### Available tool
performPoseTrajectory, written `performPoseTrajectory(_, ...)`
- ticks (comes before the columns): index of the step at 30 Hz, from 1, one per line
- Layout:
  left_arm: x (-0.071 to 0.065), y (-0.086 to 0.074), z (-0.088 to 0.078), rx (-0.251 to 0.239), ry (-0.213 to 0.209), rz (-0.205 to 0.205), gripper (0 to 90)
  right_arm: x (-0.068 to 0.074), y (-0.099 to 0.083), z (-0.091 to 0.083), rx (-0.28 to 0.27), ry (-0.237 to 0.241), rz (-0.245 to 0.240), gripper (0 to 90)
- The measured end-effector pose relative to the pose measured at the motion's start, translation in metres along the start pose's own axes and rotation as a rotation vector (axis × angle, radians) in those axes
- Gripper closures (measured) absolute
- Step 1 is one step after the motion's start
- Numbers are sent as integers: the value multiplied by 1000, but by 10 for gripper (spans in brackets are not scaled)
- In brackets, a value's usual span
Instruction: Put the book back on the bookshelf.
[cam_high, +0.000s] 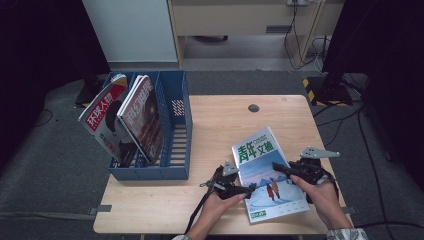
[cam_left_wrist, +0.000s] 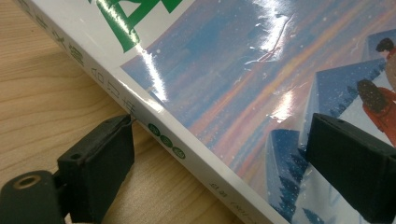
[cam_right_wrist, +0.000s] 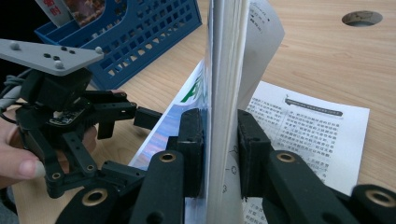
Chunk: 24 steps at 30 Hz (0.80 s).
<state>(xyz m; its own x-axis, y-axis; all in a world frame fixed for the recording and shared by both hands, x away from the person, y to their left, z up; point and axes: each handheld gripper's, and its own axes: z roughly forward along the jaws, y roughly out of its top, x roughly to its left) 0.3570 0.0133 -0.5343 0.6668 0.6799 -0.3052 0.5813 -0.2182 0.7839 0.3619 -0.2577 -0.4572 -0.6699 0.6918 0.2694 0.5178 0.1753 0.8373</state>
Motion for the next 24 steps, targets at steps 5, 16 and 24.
performPoseTrajectory(5,2,1,0,-15,-32,-11,73,2,3,-3,-19,9,-9,751)
performPoseTrajectory(16,4,1,4,3,-145,-6,67,5,6,-7,-48,33,-30,751)
performPoseTrajectory(24,5,1,4,1,-120,-57,137,-3,1,-4,-52,40,-6,744)
